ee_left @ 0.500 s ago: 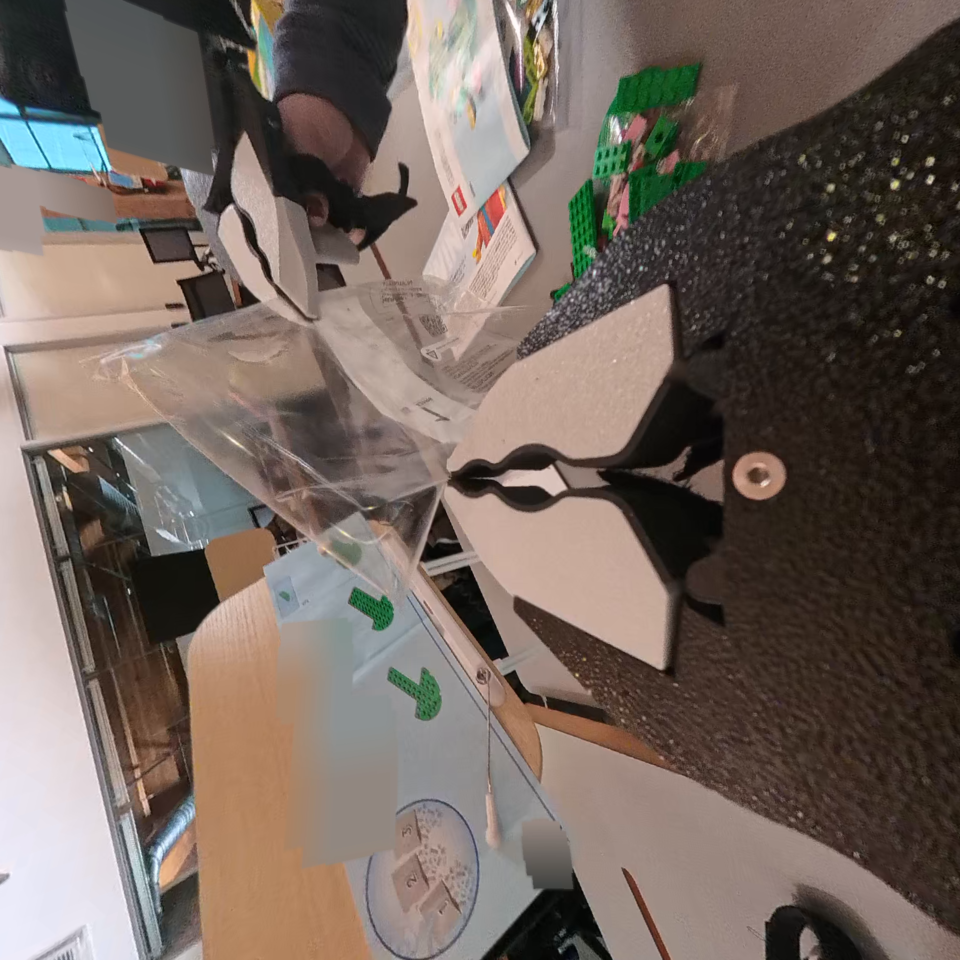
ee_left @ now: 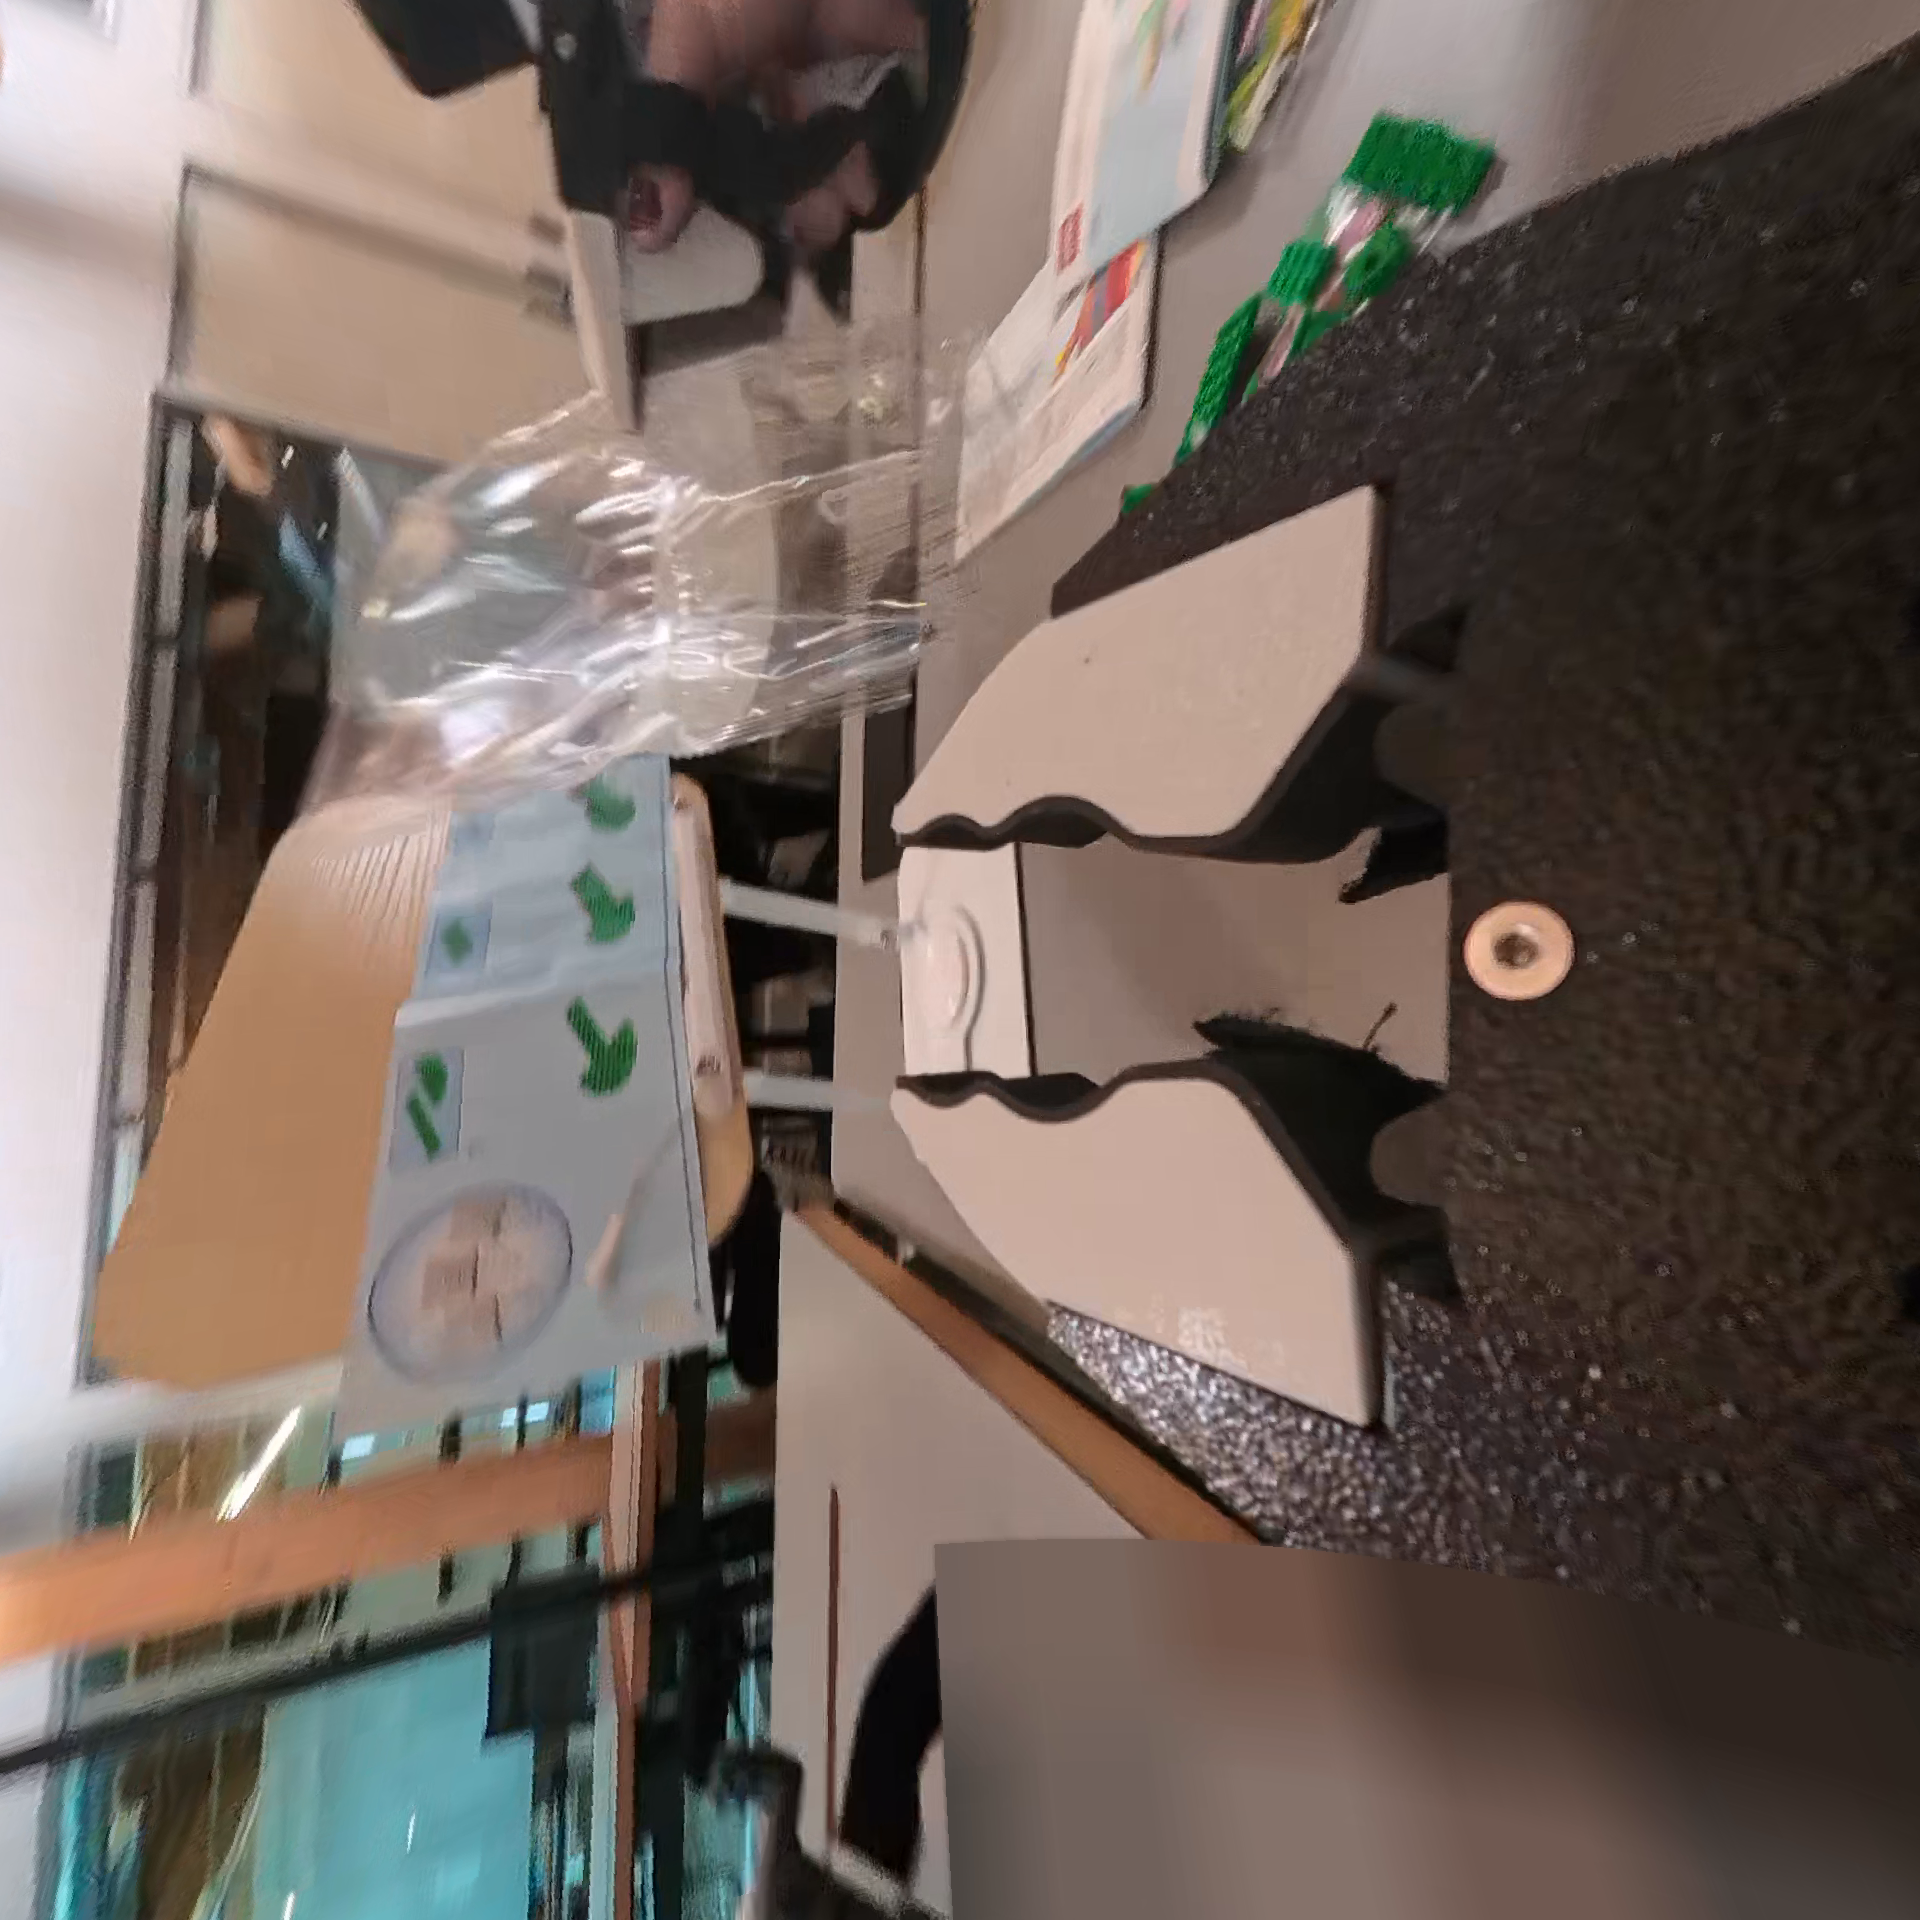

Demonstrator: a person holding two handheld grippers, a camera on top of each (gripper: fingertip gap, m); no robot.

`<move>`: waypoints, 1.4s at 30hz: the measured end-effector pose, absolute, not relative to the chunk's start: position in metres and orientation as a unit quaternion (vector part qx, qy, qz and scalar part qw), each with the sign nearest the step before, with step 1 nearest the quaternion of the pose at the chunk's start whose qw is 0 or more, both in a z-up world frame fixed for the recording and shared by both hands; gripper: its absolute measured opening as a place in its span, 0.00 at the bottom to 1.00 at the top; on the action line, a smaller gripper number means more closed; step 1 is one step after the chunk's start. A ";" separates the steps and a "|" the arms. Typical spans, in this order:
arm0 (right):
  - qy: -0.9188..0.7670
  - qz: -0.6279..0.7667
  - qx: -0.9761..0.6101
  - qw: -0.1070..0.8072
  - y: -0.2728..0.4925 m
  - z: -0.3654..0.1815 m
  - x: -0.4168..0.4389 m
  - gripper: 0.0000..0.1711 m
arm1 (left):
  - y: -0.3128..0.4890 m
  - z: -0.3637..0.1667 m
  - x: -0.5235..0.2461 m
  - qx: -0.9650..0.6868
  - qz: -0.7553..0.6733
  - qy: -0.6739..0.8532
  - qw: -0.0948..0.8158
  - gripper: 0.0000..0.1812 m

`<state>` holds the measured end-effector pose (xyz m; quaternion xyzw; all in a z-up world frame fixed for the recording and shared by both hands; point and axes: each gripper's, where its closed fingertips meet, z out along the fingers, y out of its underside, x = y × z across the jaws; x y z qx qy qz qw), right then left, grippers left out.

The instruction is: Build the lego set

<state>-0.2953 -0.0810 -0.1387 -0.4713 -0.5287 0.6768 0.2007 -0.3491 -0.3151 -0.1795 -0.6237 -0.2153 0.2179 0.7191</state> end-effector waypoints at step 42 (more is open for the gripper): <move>-0.440 0.242 -0.790 0.352 0.206 -0.053 0.282 0.00 | -0.259 -0.191 -0.306 -0.680 0.196 -0.139 0.692 0.14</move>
